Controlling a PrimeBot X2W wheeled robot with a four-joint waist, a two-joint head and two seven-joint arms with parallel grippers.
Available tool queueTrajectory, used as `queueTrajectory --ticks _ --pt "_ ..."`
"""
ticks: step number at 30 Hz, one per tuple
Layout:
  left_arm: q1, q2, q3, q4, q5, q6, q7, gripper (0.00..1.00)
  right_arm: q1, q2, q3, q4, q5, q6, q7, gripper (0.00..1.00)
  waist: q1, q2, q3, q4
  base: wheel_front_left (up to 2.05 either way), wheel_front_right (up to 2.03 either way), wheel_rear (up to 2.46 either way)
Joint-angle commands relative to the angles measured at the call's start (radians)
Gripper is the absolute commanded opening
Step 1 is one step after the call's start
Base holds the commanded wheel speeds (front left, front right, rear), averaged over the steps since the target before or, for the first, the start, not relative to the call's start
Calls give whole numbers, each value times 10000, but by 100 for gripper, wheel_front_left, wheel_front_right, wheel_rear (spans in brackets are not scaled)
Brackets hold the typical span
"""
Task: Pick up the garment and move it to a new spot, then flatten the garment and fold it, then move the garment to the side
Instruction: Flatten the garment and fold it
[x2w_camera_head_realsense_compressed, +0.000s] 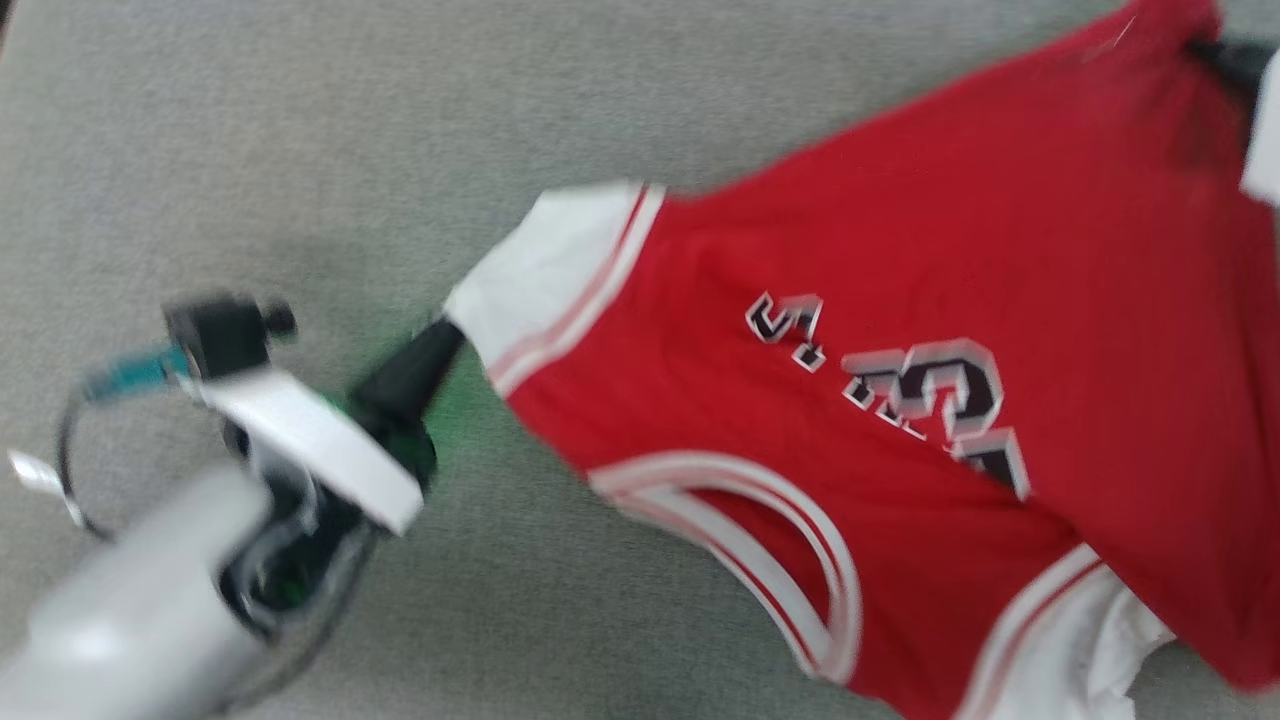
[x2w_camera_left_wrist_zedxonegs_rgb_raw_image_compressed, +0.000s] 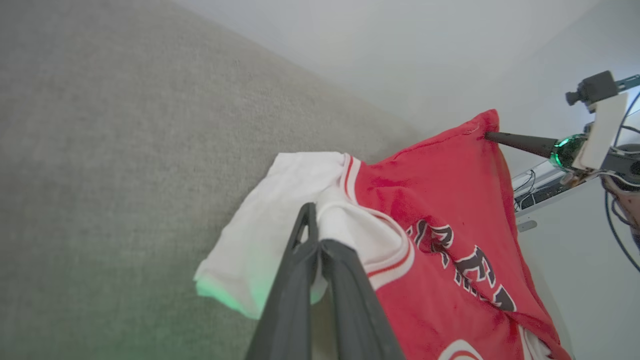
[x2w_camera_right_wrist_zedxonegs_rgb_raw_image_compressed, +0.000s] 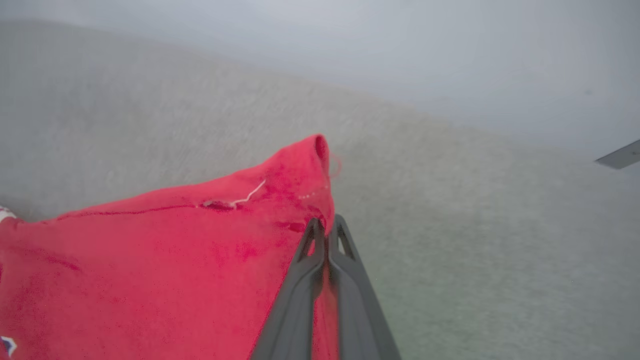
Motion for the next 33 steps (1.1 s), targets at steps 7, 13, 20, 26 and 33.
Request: queueTrajectory --ticks 7,13,20,26,33 --pt "-2777 -256 864 1356 -334 2 500 0 -1493 131 -1380 987 -873 -3 -1575 0 0 0 160 -396 0 0 0" --pt "-6099 -825 1832 3362 -433 13 738 0 -3641 884 -2912 2144 -1957 -14 -3273 0 0 0 657 -812 0 0 0" --pt "-9465 -1085 2672 5265 -179 17 266 0 -5914 1768 -4102 3301 -3072 -31 -5285 0 0 0 965 -1253 0 0 0" --pt "-9344 -1192 3081 4734 -935 19 160 0 -6014 2074 -3943 4076 -3344 -34 -5910 0 0 0 735 -1314 0 0 0" --pt "-5863 -737 2395 2468 -1625 11 168 0 -3706 1878 -2742 3977 -2038 -22 -5929 0 0 0 427 -1294 0 0 0"
